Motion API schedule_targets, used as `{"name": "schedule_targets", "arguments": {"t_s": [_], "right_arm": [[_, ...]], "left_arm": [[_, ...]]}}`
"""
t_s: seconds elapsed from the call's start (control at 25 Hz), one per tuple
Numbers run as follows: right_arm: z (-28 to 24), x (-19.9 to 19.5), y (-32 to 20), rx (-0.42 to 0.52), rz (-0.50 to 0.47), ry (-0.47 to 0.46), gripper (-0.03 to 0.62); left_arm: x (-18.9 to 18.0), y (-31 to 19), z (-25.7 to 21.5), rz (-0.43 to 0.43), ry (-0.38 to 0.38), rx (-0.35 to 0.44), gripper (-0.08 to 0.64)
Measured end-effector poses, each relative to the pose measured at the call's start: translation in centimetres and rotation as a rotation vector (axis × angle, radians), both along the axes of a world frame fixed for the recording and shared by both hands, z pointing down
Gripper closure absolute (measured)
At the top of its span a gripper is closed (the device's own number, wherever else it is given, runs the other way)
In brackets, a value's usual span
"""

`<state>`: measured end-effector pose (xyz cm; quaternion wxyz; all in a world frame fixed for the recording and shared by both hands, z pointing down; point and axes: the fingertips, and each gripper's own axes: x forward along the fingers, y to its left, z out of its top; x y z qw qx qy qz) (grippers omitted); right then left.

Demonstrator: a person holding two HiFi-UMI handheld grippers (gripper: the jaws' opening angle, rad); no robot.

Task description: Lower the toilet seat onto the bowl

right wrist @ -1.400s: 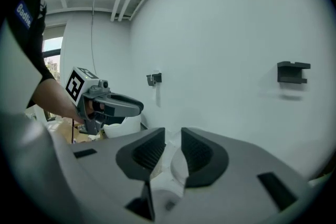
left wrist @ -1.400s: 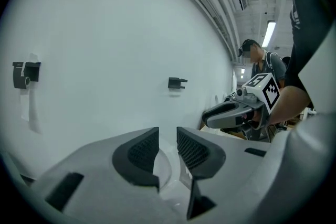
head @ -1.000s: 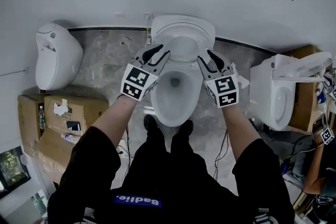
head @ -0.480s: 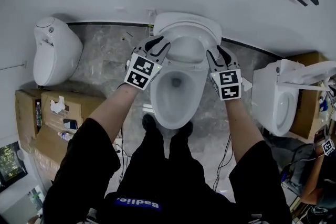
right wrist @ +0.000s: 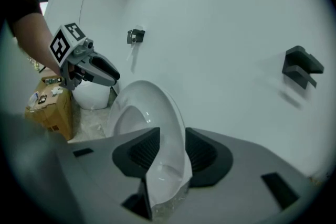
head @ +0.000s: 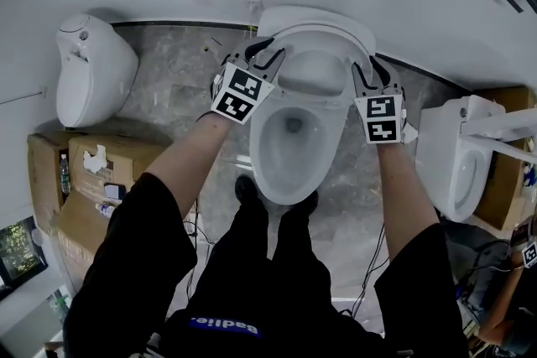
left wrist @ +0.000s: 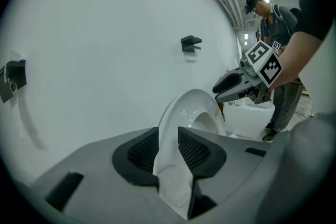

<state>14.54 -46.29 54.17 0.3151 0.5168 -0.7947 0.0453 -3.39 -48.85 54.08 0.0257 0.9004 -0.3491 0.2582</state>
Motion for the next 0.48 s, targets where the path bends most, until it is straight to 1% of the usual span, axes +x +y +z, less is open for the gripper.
{"name": "schedule_targets", "arguments": {"t_s": [0.2,0.48], "right_arm": [[1.6,1.2,-1.4,0.006,0.013,0.109,0.457],[3.4,1.5,-1.9,0.020,0.002,0.147,0.457]], "left_arm": [[0.4,-1.4,1.1,0.020,-0.023,0.006,0.448],[0.7,-2.0,2.6,0.048,-0.067,0.021,0.448]]}}
